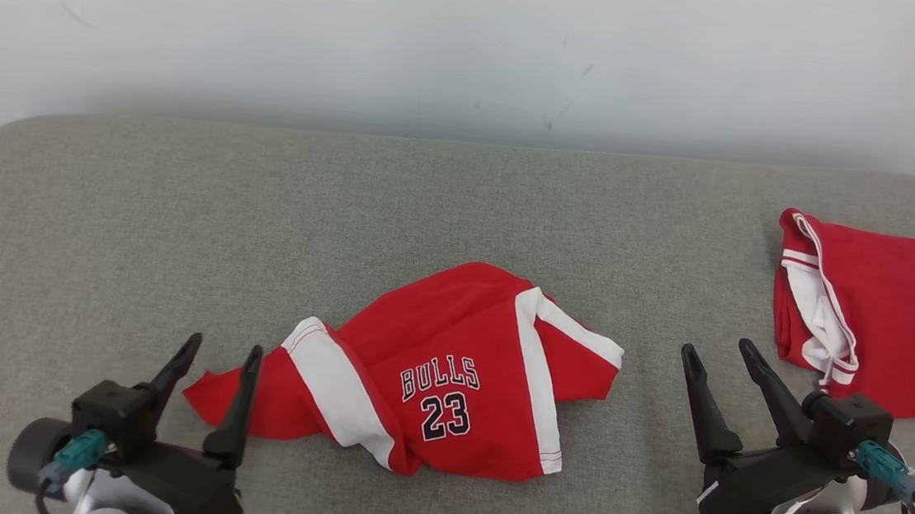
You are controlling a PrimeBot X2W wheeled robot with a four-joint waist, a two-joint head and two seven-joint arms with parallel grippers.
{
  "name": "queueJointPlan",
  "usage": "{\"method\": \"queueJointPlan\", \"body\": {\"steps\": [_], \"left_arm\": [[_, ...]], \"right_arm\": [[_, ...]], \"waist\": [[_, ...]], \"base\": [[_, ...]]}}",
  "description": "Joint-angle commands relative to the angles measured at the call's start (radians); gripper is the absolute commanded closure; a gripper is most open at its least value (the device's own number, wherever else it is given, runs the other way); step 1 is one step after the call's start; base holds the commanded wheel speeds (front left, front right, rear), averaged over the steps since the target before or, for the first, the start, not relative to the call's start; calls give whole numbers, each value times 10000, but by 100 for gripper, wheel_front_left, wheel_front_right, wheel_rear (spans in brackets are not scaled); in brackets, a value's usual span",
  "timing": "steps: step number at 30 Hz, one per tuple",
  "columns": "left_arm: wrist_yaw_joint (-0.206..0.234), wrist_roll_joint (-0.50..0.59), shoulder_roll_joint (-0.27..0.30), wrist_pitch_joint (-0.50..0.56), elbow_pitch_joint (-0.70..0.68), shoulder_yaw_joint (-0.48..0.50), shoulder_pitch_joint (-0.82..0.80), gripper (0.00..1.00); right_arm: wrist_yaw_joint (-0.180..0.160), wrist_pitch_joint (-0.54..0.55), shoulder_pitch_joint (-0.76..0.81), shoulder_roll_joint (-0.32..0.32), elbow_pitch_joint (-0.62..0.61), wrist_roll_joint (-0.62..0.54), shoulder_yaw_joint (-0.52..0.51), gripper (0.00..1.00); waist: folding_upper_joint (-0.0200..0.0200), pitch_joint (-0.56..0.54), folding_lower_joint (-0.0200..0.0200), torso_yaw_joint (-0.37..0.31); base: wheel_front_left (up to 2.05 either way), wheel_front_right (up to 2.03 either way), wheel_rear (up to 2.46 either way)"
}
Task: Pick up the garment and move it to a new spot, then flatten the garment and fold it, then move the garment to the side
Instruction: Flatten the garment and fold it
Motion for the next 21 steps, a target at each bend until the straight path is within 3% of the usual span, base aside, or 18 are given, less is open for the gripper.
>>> {"method": "queueJointPlan", "body": {"steps": [1,7,21], "left_arm": [[-57,171,-80,-68,-165,28,-55,0],[-180,581,-363,-68,-403,-184,-142,0],[-1102,1330,-1300,117,310,-1757,-773,0]], "right_arm": [[-6,-23,-23,-48,5,6,-18,0],[-6,-68,-99,-104,1,31,-131,0],[-6,-79,-156,-122,13,26,-220,0]], "waist": [[0,16,0,-39],[0,66,0,-223],[0,170,0,-1155]], "base": [[0,0,0],[0,0,0],[0,0,0]]}}
